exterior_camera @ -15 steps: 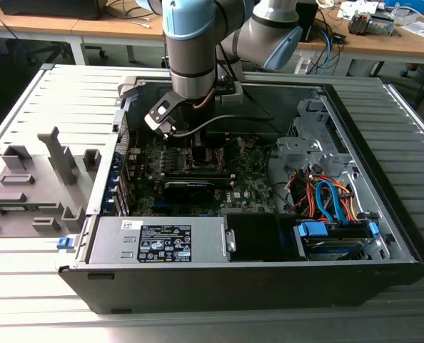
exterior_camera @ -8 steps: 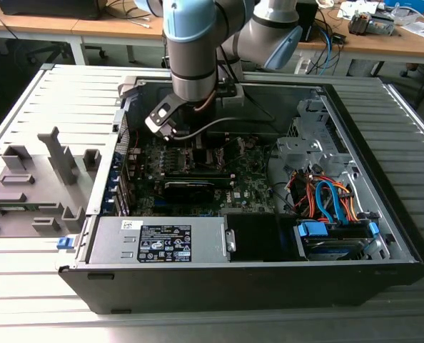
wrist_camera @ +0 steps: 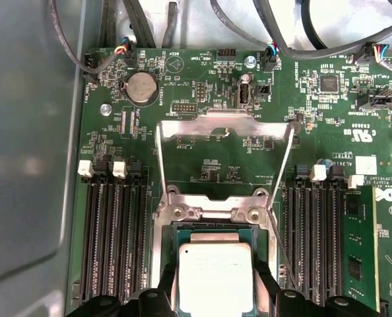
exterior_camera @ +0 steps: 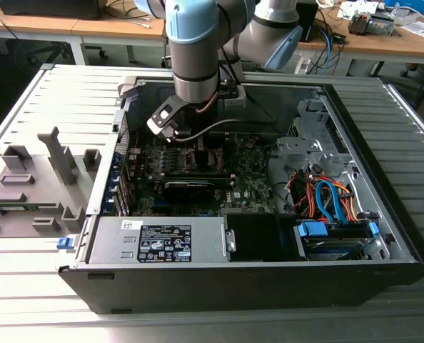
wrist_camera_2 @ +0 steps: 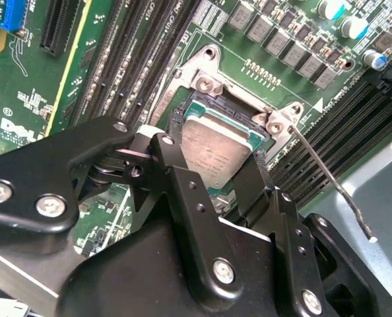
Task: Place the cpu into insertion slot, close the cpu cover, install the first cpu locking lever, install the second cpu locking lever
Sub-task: 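Place the cpu into insertion slot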
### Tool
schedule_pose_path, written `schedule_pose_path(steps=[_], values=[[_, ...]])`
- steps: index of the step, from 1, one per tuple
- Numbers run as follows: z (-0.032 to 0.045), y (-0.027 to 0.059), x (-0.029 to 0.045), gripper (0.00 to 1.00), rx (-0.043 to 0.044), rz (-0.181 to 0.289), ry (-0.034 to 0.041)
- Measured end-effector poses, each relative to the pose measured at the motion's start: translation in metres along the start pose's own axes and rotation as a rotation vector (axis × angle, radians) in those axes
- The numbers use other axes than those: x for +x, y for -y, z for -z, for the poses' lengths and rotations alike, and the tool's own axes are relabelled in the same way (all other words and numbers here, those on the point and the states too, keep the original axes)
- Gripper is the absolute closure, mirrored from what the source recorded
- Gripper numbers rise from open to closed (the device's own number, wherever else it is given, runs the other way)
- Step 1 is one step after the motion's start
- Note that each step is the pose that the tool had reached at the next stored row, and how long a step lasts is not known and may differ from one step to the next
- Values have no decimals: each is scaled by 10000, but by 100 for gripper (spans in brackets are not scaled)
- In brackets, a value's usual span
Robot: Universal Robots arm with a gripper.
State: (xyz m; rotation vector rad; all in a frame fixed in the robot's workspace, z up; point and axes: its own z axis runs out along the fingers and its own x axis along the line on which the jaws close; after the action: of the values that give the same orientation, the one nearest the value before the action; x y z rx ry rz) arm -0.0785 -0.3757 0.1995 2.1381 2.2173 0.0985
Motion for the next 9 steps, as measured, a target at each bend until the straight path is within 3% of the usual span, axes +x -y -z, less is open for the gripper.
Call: schedule_pose_path(steps=[9], values=[[-9,0,1,46,0,-1,-1]])
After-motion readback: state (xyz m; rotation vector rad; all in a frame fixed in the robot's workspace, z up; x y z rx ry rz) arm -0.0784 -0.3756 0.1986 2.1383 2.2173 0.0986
